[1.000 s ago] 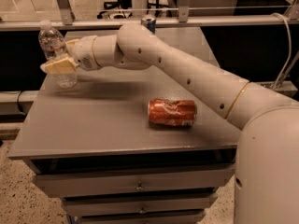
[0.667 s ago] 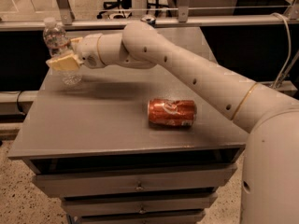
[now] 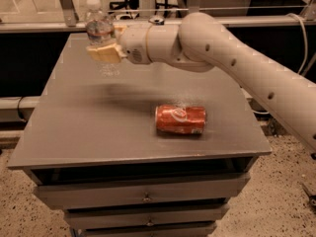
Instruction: Move water bottle near redbull can
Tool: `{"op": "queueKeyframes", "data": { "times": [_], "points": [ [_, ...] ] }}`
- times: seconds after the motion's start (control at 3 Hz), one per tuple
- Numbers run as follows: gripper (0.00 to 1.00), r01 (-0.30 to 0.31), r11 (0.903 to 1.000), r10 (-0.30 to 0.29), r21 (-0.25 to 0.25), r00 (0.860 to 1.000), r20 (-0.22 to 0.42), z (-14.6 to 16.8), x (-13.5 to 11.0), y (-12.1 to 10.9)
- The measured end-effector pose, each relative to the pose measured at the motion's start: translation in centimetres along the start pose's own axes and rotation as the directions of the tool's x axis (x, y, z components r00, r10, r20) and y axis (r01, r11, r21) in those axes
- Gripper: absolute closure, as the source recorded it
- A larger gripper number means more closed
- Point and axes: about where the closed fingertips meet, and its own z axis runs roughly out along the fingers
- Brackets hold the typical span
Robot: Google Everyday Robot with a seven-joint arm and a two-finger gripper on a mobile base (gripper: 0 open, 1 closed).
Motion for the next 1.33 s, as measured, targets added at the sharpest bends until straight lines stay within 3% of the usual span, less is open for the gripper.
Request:
{"op": "queueKeyframes", "data": {
  "times": [0.33, 0.67, 1.0, 1.33],
  "points": [
    [1.00, -0.047, 0.9933, 0.048, 0.106, 0.999, -0.016, -8.4, 2.2, -2.8],
    [1.00, -0.096, 0.9724, 0.103, 0.213, 0.994, -0.024, -13.9, 4.4, -6.2],
    [1.00, -0.133, 0.9456, 0.148, 0.297, 0.989, -0.029, -16.9, 5.8, -9.7],
    [1.00, -0.157, 0.9247, 0.181, 0.347, 0.983, -0.037, -18.3, 6.5, -12.6]
  ]
}}
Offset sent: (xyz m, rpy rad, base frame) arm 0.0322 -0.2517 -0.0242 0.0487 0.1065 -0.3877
